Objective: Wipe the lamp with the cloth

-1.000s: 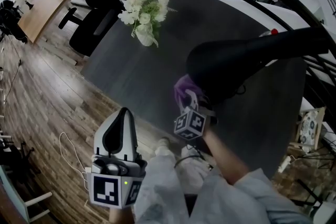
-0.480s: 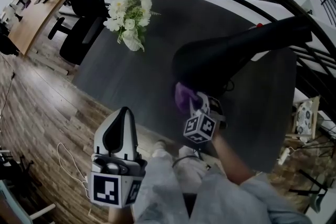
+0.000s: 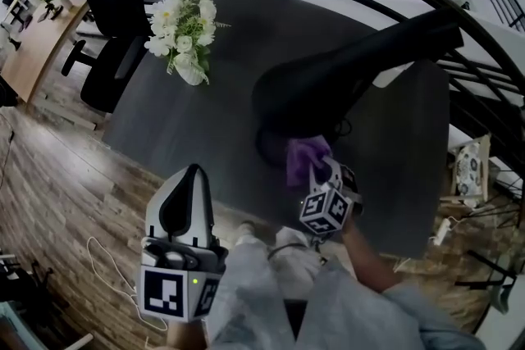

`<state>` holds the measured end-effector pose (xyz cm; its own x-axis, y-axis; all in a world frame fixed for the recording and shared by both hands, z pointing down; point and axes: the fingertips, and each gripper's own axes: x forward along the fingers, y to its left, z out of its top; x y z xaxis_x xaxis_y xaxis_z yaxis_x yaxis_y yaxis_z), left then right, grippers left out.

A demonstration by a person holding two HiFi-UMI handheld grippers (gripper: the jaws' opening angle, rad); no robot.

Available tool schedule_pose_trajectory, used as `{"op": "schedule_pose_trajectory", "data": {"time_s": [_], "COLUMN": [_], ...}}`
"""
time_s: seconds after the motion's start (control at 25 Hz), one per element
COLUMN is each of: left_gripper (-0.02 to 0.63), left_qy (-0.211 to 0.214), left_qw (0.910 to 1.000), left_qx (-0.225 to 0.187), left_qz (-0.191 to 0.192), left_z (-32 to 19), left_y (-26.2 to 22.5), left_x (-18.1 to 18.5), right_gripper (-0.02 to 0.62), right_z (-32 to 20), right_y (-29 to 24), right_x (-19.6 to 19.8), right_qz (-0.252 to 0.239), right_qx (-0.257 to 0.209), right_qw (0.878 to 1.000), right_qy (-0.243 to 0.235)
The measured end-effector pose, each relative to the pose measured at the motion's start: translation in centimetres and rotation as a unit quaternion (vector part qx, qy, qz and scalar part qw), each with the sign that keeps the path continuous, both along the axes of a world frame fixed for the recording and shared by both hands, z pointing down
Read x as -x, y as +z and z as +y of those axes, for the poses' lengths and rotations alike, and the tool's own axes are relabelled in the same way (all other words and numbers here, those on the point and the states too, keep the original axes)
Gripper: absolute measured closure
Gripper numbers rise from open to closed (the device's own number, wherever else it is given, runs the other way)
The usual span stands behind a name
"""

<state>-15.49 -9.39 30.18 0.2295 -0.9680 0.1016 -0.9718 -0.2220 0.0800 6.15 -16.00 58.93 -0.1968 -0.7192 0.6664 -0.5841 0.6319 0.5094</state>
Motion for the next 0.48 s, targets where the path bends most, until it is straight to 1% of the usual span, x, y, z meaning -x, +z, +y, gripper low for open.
{"op": "schedule_pose_trajectory", "data": {"time_s": [0.16,0.28,0.4,0.48], "left_gripper": [0.600,0.600,0.598,0.600], "left_qy": [0.013,0.024,0.039,0.048], "left_qw": [0.9999,0.9997,0.9992,0.9986], "left_qx": [-0.006,-0.004,-0.008,-0.020], "left_qz": [0.001,0.000,0.000,0.002], "left_z": [-0.2,-0.4,-0.5,-0.7], "left_y": [-0.3,-0.3,-0.4,-1.0], "left_x": [-0.5,-1.0,-1.6,-2.0], "right_gripper": [0.535,0.535,0.535,0.535], "right_z": [1.5,2.0,2.5,2.5], "right_y": [0.1,-0.4,-2.0,-3.7], "right_x": [-1.1,-2.1,-3.0,-3.4], "right_qz": [-0.008,-0.018,-0.041,-0.059], "right_qx": [0.012,0.012,-0.001,-0.023], "right_qw": [1.000,0.999,0.997,0.996], "right_qy": [0.022,0.044,0.060,0.069]}}
